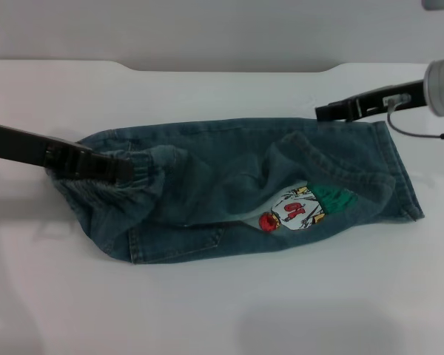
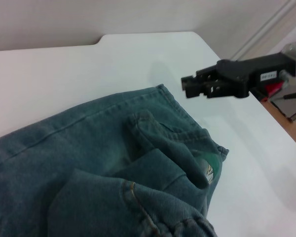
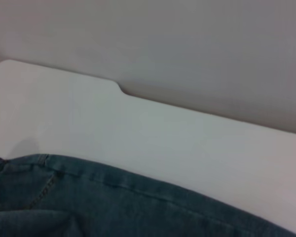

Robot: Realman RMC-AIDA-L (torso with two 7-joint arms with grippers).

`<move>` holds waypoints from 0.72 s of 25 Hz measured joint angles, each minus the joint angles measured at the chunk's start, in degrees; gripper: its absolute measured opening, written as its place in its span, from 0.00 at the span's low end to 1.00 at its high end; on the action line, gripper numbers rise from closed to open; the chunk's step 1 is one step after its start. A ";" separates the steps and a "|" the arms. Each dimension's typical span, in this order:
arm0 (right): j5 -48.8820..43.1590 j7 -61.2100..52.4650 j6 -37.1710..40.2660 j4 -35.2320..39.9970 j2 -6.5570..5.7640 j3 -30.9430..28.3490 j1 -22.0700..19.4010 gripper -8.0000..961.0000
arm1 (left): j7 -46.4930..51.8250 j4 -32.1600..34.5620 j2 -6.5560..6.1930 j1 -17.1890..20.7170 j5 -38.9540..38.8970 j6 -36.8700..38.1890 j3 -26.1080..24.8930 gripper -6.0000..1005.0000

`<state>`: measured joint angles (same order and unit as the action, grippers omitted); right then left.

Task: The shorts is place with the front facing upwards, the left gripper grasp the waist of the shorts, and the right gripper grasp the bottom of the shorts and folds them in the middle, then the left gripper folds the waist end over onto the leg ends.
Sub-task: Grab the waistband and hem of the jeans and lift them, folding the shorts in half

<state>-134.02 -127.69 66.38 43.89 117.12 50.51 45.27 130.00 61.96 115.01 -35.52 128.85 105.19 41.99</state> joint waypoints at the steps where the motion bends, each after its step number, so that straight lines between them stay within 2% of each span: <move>1: -0.01 0.00 -0.22 -0.43 0.17 0.16 0.03 0.30 | -0.08 0.00 0.06 -0.02 0.00 -0.02 0.02 0.05; 11: 0.03 0.74 -7.34 -7.02 0.51 3.84 2.27 0.30 | -0.55 0.00 0.45 -0.08 0.01 -0.06 0.05 0.05; 18: 0.26 1.56 -8.82 -8.32 0.91 3.95 2.92 0.30 | -0.55 0.00 0.60 -0.07 0.08 -0.04 1.04 0.05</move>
<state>-133.76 -126.13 57.56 35.57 118.03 54.46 48.19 129.46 61.96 115.61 -35.59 128.92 105.16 43.03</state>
